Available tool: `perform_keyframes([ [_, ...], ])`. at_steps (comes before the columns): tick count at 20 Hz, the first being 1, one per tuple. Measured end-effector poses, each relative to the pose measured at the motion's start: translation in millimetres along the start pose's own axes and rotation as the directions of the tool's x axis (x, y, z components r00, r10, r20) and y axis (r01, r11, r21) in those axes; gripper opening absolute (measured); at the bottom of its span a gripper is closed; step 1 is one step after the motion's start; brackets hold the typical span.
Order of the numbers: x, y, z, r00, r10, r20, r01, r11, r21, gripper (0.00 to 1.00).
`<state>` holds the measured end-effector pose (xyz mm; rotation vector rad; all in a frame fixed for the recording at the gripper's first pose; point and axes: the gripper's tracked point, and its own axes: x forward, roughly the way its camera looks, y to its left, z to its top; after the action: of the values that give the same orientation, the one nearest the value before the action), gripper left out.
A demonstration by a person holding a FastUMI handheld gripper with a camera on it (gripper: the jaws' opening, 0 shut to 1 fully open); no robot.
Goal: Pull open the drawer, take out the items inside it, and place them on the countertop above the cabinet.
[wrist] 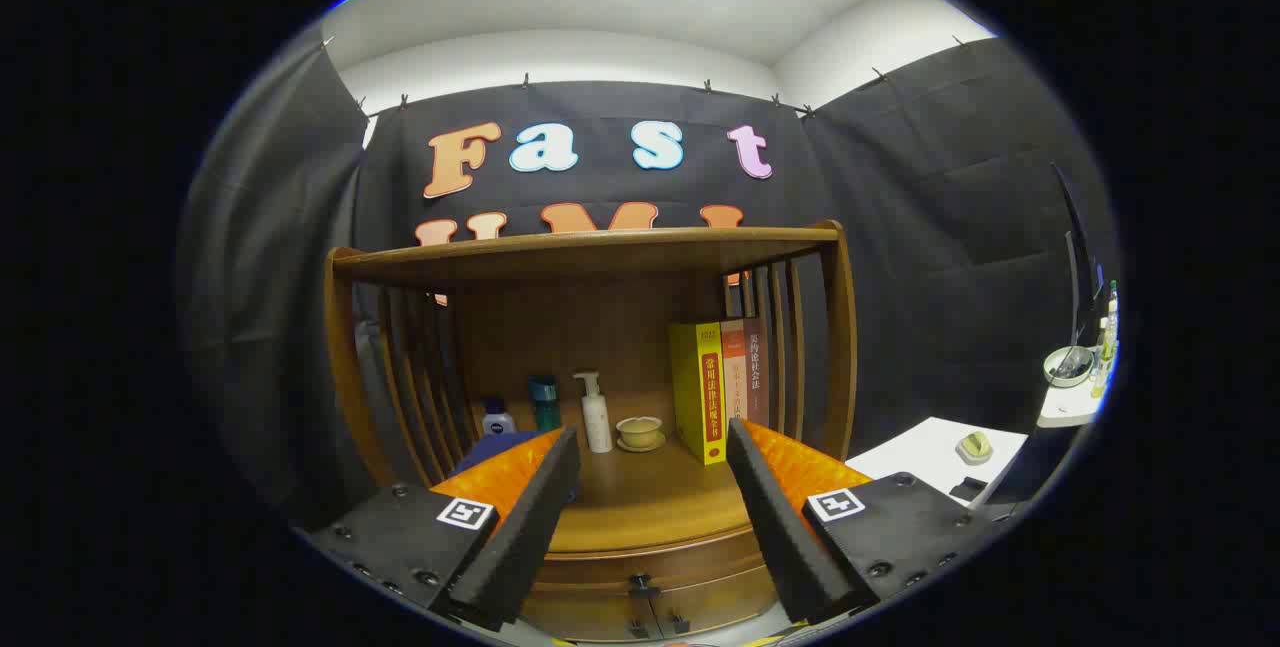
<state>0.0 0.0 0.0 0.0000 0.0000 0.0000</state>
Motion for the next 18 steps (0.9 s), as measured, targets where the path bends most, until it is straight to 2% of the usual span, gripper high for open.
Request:
perform_keyframes([
  [18, -9, 20, -2, 0.999, 0.034, -0.003, -0.034, 0.999, -0.027, 0.98],
])
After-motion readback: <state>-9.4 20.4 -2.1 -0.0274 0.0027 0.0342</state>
